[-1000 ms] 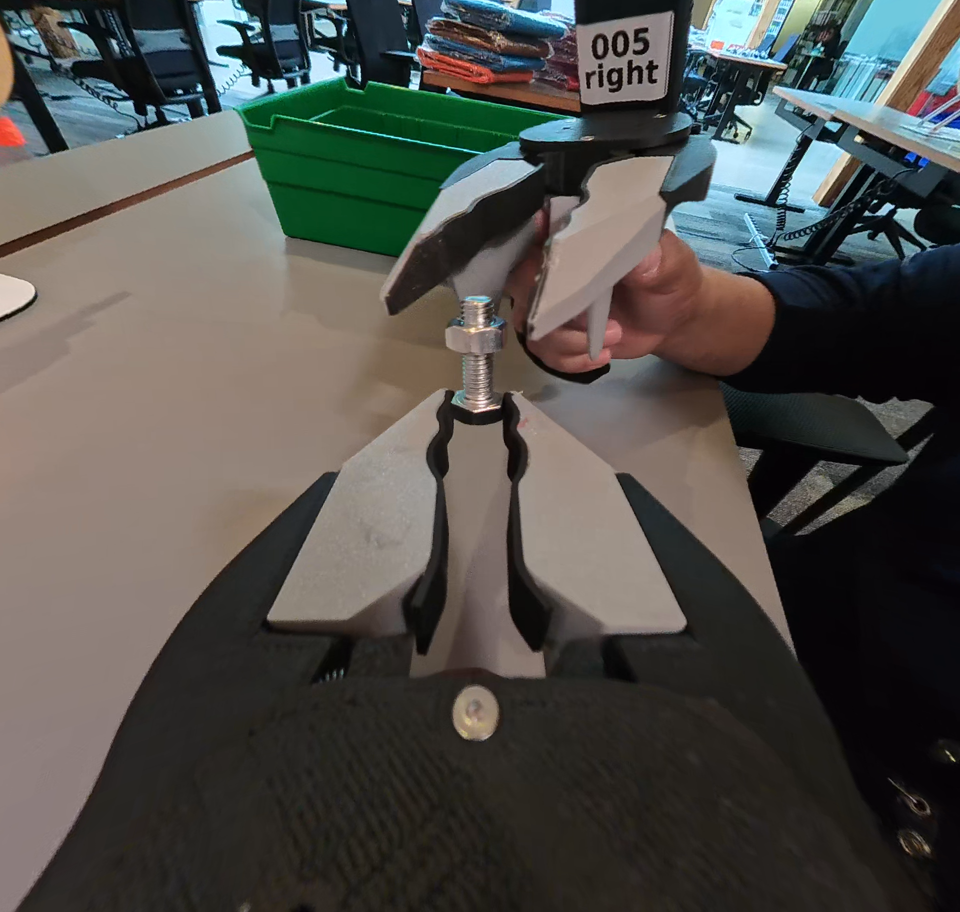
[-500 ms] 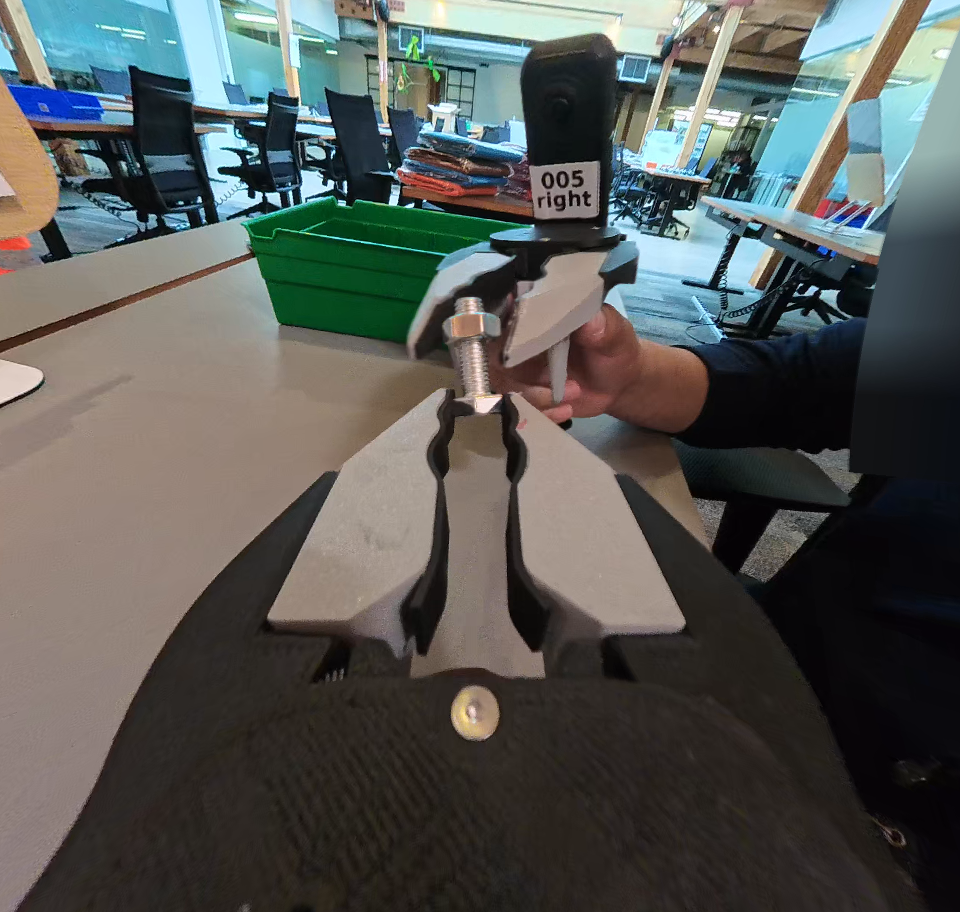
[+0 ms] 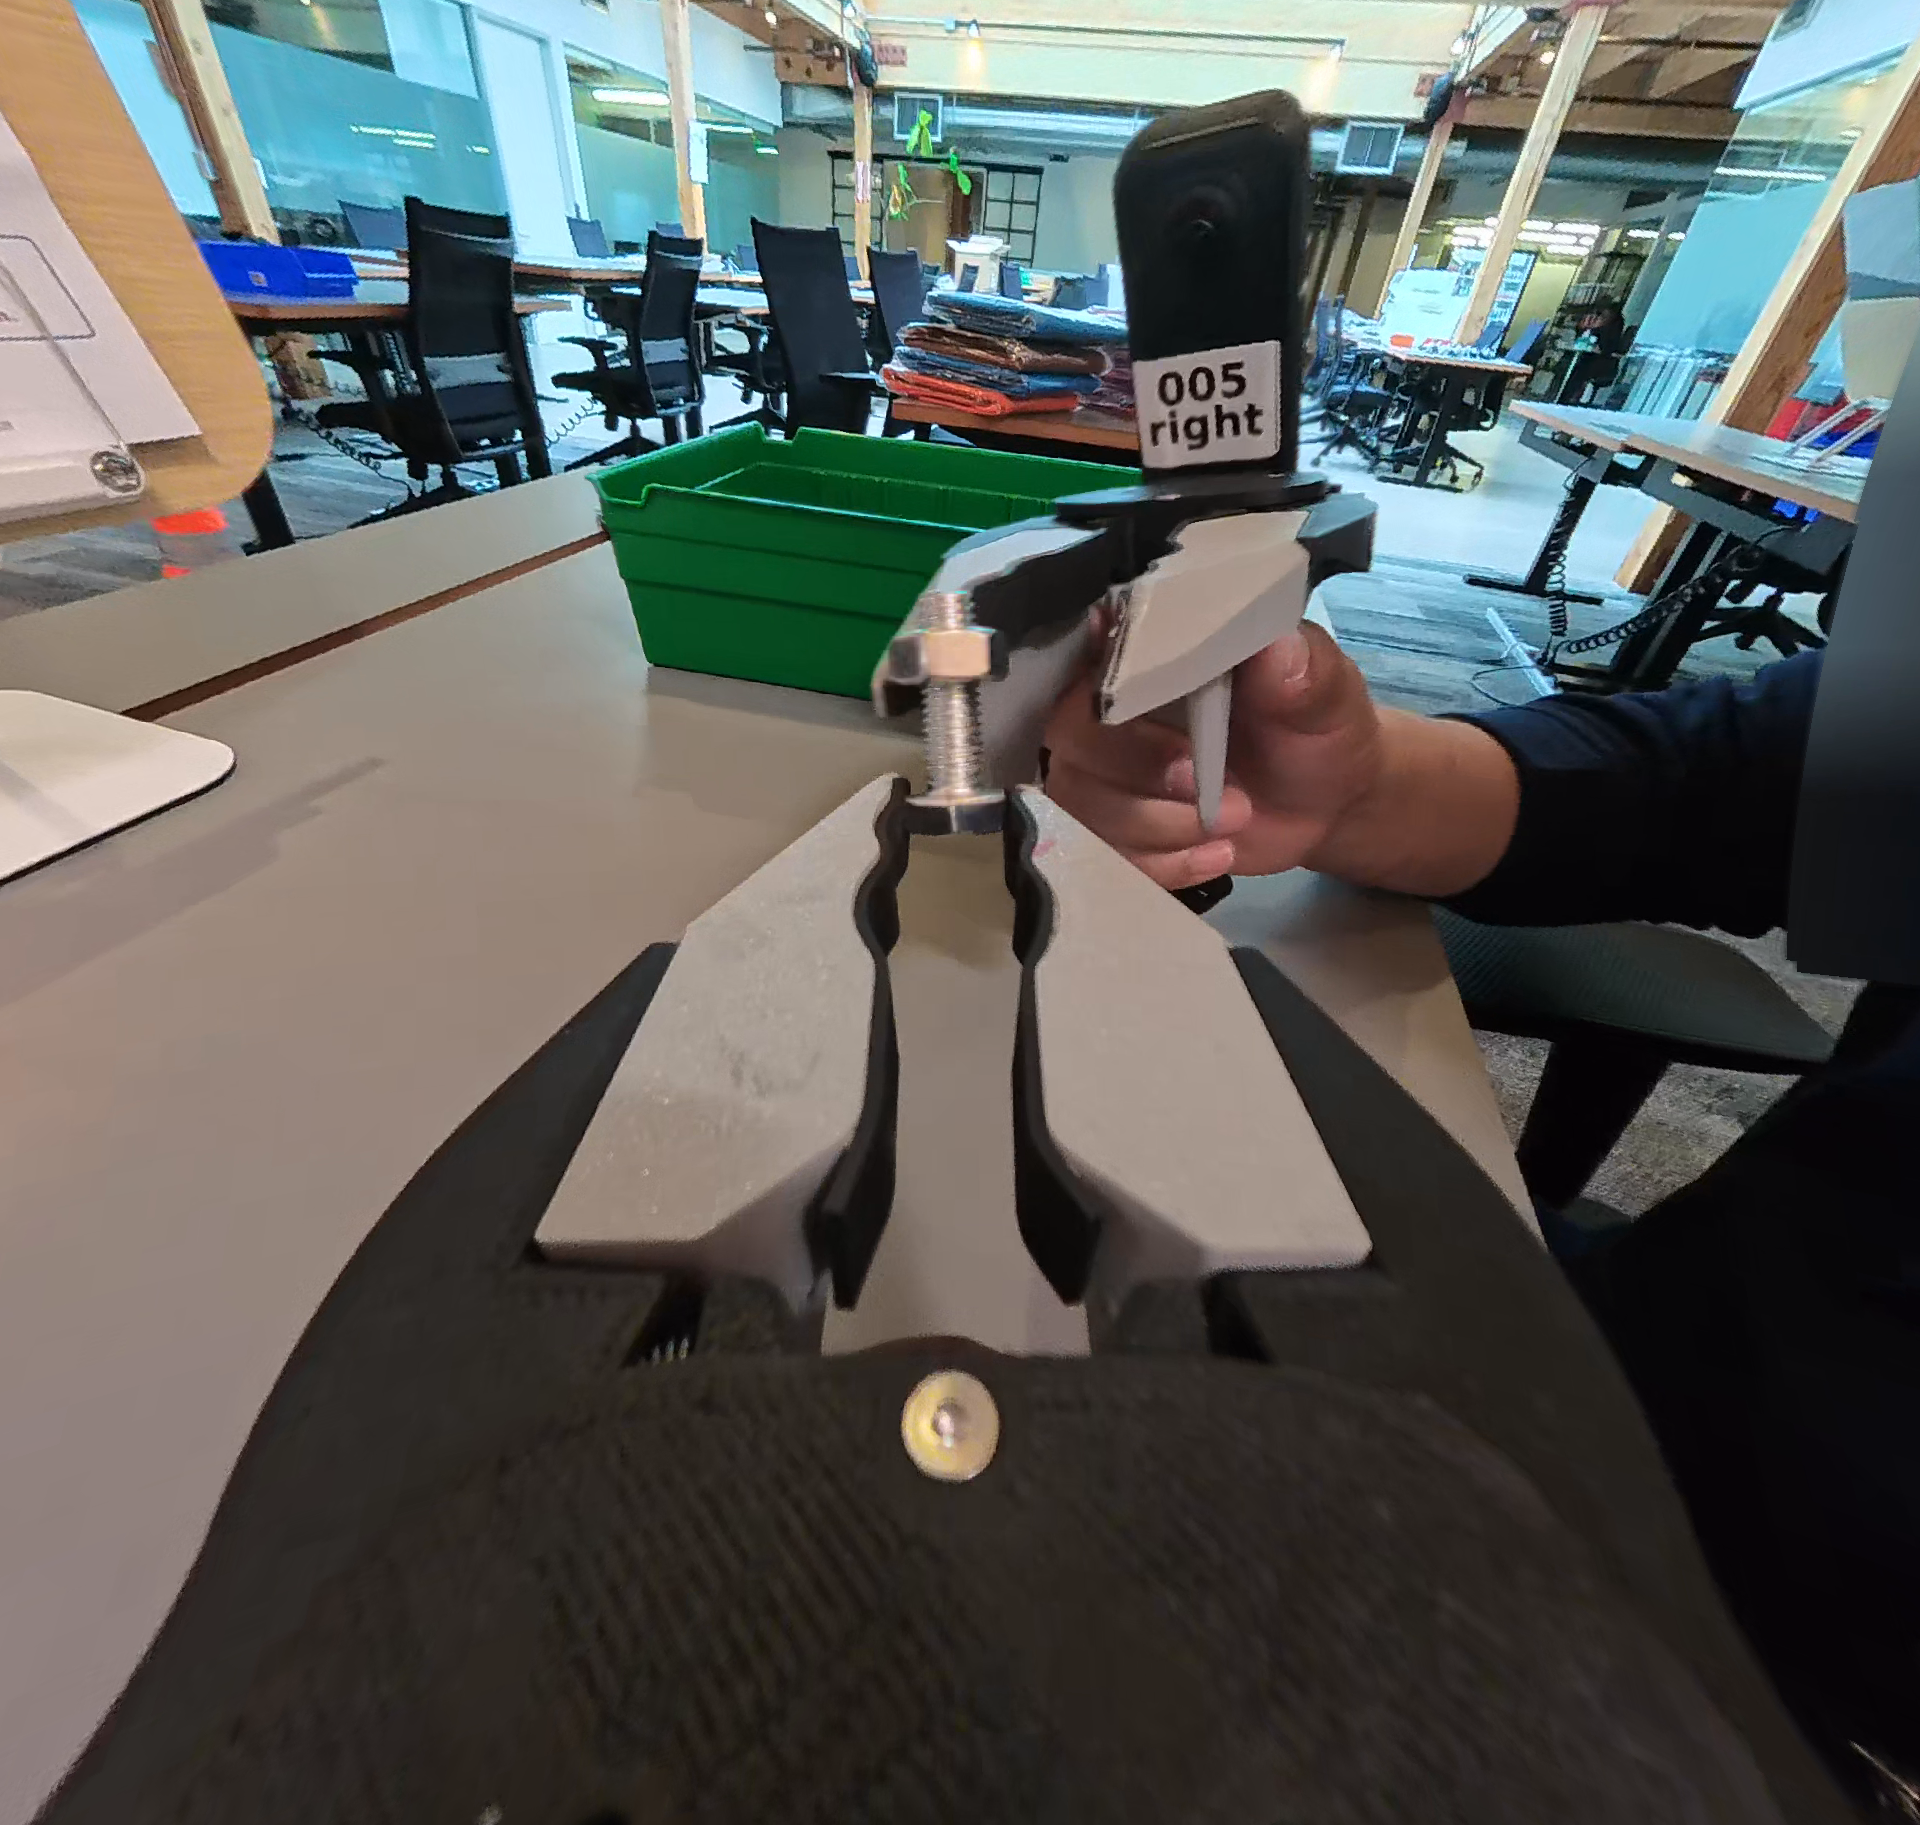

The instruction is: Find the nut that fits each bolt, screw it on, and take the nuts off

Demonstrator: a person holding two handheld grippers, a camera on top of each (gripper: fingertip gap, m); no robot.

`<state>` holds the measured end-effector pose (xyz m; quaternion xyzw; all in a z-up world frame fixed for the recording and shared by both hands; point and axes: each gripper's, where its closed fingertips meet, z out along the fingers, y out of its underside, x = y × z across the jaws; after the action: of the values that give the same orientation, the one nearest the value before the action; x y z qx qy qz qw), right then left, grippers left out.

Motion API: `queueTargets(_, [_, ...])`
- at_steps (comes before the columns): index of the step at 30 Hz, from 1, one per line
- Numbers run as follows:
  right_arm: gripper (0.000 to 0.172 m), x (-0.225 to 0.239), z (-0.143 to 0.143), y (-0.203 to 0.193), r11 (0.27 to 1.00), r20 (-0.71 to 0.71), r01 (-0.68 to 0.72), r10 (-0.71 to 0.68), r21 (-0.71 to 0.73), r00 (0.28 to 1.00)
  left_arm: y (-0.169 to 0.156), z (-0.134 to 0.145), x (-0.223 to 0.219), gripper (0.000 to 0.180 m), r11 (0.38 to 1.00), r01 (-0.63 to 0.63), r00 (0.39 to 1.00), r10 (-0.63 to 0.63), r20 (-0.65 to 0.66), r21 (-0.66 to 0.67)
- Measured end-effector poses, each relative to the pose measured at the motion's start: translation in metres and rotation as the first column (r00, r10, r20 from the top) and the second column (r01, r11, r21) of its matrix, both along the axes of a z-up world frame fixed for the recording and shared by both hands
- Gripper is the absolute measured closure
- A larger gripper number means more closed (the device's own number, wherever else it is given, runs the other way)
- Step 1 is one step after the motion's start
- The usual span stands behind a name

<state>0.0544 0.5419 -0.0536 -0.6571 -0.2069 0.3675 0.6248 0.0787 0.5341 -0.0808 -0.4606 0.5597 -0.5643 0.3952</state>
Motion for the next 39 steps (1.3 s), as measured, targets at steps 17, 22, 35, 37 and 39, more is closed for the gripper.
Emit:
queueTargets(17, [0.135, -0.025, 0.018, 0.007, 0.998, -0.070, -0.053, 0.055, 0.030, 0.996, -0.008, 0.007, -0.001, 0.164, 0.999, 0.012, 0.999, -0.014, 0.049, 0.036])
queueTargets(22, [0.140, -0.016, 0.023, 0.014, 0.999, -0.053, -0.004, 0.006, 0.045, 0.999, 0.008, 0.020, -0.009, 0.164, 0.999, -0.019, 0.995, 0.022, 0.096, -0.028])
queueTargets(35, [0.136, -0.023, 0.021, 0.015, 0.998, 0.047, 0.021, -0.024, 0.065, 0.999, 0.005, 0.017, -0.008, 0.164, 0.999, -0.032, 0.997, 0.030, 0.077, 0.023])
queueTargets(37, [0.140, -0.011, 0.022, 0.012, 0.996, 0.050, 0.050, -0.054, 0.075, 0.997, 0.014, 0.020, -0.012, 0.164, 0.999, -0.052, 0.995, 0.052, 0.089, -0.006])
queueTargets(39, [0.143, -0.005, 0.025, 0.010, 0.994, 0.034, 0.061, -0.064, 0.087, 0.997, 0.018, 0.020, -0.014, 0.164, 0.998, -0.055, 0.994, 0.057, 0.088, -0.025])
